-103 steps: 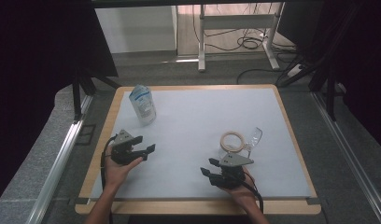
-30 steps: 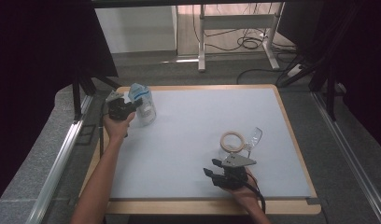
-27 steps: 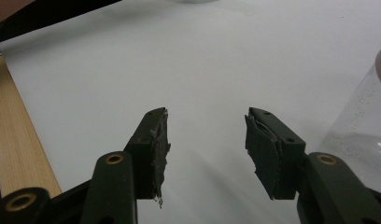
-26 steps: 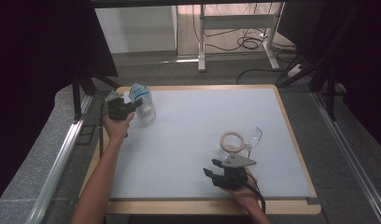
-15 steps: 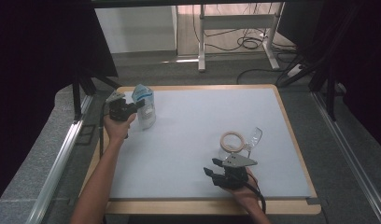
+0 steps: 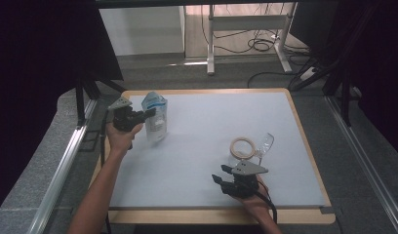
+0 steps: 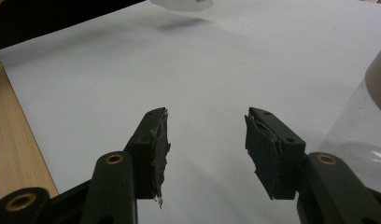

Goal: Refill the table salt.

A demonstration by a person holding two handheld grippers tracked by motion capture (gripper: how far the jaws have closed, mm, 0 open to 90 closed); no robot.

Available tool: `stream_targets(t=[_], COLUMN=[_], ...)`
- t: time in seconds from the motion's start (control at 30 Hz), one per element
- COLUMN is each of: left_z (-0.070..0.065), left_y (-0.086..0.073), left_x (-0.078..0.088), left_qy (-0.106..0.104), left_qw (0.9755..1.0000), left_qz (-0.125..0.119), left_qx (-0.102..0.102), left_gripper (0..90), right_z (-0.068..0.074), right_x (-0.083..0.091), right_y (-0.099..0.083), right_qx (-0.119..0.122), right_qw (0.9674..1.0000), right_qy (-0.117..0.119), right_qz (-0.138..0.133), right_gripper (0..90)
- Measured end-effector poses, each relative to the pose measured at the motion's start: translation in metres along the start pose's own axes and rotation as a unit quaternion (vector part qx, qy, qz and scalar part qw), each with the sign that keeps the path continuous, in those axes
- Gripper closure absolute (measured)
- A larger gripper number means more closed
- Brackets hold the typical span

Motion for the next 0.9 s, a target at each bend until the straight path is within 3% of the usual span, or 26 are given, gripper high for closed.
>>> stream_targets(t=[0.43, 0.9], left_z=[-0.048, -0.077], left_y=[0.000, -0.004], left_x=[0.010, 0.009], left_qy=[-0.056, -0.089], left_qw=[0.9983, 0.9959], left_qz=[-0.007, 0.002], left_qx=[-0.010, -0.019], left_gripper=[90.0, 90.0], right_z=[0.005, 0.006], right_x=[-0.010, -0.027], right_y=[-0.001, 0.005], right_qx=[0.010, 0.017], right_qw=[0.9999, 0.9996], right_qy=[-0.003, -0.021], right_qz=[0.008, 0.011], right_gripper=[46.5, 39.7])
Point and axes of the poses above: each handheld gripper's, and its own axes: x roughly backward along the jaws, y roughly out of its top, z roughly to its left, the point moved 9 cm from there along -x, roughly forward along the jaws, and after that the axes turned 9 degrees about y, right-handed, at the moved point
